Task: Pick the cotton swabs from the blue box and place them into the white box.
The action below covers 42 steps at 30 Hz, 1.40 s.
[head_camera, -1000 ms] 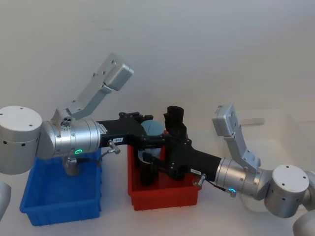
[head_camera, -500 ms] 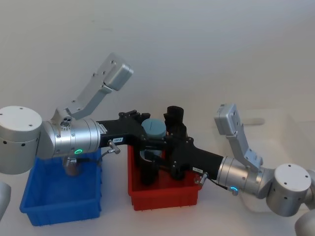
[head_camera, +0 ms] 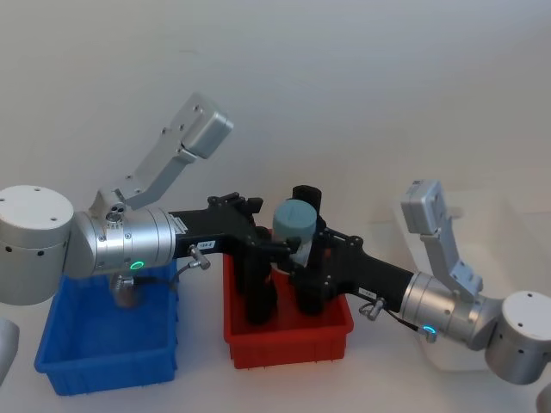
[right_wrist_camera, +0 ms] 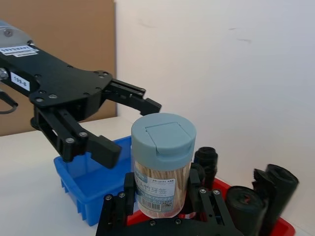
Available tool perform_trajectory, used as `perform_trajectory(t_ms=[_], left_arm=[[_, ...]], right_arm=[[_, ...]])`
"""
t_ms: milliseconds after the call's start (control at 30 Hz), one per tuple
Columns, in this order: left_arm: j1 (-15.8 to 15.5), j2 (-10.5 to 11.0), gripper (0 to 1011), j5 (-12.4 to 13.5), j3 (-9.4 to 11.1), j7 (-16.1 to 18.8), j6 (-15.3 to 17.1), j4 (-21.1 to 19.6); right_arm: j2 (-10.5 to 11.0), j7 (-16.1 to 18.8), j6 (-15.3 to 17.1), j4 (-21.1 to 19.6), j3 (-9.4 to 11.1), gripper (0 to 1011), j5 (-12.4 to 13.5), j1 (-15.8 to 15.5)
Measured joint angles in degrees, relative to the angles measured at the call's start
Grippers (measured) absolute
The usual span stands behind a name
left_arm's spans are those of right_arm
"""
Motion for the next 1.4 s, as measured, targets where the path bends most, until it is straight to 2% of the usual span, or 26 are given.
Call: perform_trajectory(t_ms=[267, 600, 767, 1000, 1400], left_arm=[[0.00, 0.00, 1004, 0.00, 0.00, 0.00, 0.00, 0.00], [0.00, 0.00, 1004, 0.00, 0.00, 0.00, 0.00, 0.00], [0.00, 0.00, 1004, 0.00, 0.00, 0.00, 0.00, 0.00], [0.00, 0.00, 1004, 0.00, 0.00, -0.01, 0.00, 0.00], [0.00, 0.00, 1004, 0.00, 0.00, -0.01, 0.00, 0.00]], right_arm=[[1.90, -3.60, 0.20, -2.31, 1.48, 634, 1.34, -2.13], [4.71, -9.98, 0.47, -6.84, 3.54, 634, 2.73, -5.95], [6.33, -14.79, 0.82, -9.85, 4.72, 634, 3.54, -8.49], [7.68, -19.75, 1.46, -12.45, 5.82, 634, 4.36, -10.76], [9.74, -30.08, 4.19, -16.53, 7.89, 634, 5.98, -14.58]])
